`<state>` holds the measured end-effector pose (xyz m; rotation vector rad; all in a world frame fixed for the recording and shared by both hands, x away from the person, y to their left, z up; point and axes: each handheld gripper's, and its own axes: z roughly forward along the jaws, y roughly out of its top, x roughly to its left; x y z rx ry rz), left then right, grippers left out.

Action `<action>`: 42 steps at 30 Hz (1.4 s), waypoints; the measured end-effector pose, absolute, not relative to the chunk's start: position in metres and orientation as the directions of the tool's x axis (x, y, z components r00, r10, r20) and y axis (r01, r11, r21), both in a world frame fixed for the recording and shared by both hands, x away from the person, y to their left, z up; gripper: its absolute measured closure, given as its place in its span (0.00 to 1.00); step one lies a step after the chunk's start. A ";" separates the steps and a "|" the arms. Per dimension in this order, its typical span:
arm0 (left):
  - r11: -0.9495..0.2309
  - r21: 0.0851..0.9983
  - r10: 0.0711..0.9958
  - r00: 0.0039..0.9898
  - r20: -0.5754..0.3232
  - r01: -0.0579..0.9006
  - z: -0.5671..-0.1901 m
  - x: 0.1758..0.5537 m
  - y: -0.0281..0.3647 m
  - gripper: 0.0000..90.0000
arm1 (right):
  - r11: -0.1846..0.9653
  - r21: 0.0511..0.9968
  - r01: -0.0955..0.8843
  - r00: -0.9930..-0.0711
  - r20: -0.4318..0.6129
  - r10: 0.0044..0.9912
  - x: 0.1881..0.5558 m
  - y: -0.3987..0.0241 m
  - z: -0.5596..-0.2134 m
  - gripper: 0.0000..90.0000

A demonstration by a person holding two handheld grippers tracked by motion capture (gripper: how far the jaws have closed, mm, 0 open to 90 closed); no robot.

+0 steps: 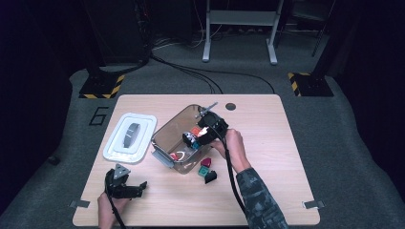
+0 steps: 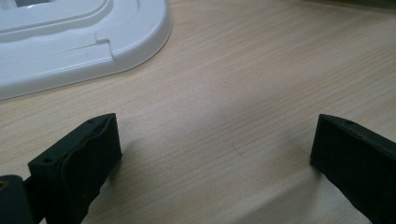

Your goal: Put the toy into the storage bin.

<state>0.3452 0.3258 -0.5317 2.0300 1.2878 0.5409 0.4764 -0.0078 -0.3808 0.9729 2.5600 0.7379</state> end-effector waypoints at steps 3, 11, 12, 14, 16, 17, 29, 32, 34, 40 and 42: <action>-0.293 0.720 0.904 0.428 -0.007 0.629 -0.532 0.345 0.326 0.02 | 0.633 0.553 0.542 -0.713 -0.097 0.695 0.474 -0.007 -0.382 0.30; -0.293 0.720 0.904 0.429 -0.007 0.629 -0.532 0.345 0.326 0.02 | 0.632 0.577 0.517 -0.710 -0.124 0.694 0.467 -0.009 -0.378 0.20; -0.293 0.719 0.903 0.429 -0.007 0.629 -0.532 0.345 0.326 0.02 | 0.620 0.588 0.519 -0.700 -0.124 0.703 0.465 -0.009 -0.378 0.18; -0.294 0.721 0.904 0.428 -0.004 0.627 -0.532 0.345 0.326 0.02 | 0.619 0.608 0.497 -0.701 -0.139 0.700 0.463 -0.011 -0.375 0.16; -0.294 0.720 0.904 0.428 -0.005 0.628 -0.532 0.345 0.326 0.02 | 0.607 0.628 0.488 -0.699 -0.136 0.702 0.458 -0.015 -0.372 0.15; -0.294 0.721 0.904 0.428 -0.005 0.628 -0.532 0.345 0.326 0.02 | 0.601 0.633 0.488 -0.695 -0.134 0.706 0.456 -0.016 -0.371 0.15; -0.293 0.719 0.904 0.428 -0.008 0.630 -0.532 0.345 0.326 0.02 | 0.498 0.684 0.533 -0.646 -0.051 0.762 0.425 -0.043 -0.388 0.07; -0.293 0.720 0.904 0.428 -0.007 0.629 -0.532 0.345 0.326 0.02 | 0.462 0.681 0.568 -0.625 -0.007 0.780 0.417 -0.048 -0.403 0.07; -0.293 0.719 0.904 0.428 -0.007 0.630 -0.532 0.345 0.326 0.02 | 0.435 0.678 0.593 -0.613 0.029 0.790 0.411 -0.049 -0.414 0.07; -0.294 0.719 0.903 0.429 -0.006 0.629 -0.532 0.345 0.326 0.02 | 0.401 0.640 0.655 -0.584 0.092 0.806 0.395 -0.043 -0.454 0.04; -0.302 0.720 0.902 0.433 0.003 0.624 -0.532 0.346 0.326 0.02 | 0.402 0.607 0.686 -0.574 0.112 0.811 0.392 -0.039 -0.470 0.01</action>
